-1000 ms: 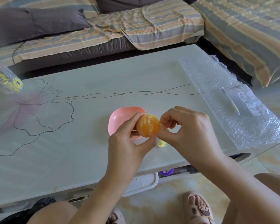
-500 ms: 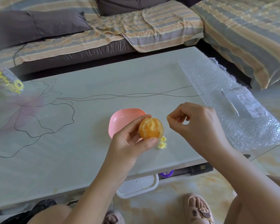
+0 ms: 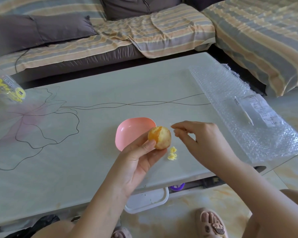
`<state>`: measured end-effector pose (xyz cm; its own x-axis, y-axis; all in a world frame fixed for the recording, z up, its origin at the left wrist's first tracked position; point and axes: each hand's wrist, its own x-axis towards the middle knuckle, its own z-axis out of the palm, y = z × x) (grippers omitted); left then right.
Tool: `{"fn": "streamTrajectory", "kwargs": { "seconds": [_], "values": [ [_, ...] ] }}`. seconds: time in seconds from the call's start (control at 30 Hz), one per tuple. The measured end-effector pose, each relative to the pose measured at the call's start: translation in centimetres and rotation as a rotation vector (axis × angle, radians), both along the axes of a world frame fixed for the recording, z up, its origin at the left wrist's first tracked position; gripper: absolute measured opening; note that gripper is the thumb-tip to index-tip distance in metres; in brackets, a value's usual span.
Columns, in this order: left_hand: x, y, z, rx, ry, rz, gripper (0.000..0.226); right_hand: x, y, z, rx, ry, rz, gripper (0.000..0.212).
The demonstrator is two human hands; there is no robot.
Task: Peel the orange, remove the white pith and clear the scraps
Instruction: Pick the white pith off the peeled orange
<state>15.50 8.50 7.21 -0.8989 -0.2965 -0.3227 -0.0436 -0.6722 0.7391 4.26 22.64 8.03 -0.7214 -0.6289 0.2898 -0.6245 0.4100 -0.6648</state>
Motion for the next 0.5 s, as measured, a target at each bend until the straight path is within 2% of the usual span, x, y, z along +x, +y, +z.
{"fn": "streamTrajectory", "kwargs": {
  "seconds": [0.1, 0.23, 0.33, 0.5],
  "values": [
    [0.0, 0.1, 0.0, -0.048, 0.041, -0.008, 0.036, 0.7, 0.3, 0.8, -0.105, -0.027, 0.074, 0.013],
    [-0.1, 0.0, 0.1, -0.212, 0.097, -0.01, 0.048, 1.3, 0.7, 1.5, -0.247, -0.08, 0.159, 0.015],
    [0.0, -0.3, 0.3, -0.371, 0.129, -0.032, 0.066, 1.3, 0.9, 1.9, -0.325, -0.1, 0.162, 0.015],
    [-0.1, -0.2, 0.9, -0.518, 0.144, -0.005, 0.069, 1.5, 0.9, 2.1, -0.394, 0.012, 0.198, 0.025]
  ]
}}
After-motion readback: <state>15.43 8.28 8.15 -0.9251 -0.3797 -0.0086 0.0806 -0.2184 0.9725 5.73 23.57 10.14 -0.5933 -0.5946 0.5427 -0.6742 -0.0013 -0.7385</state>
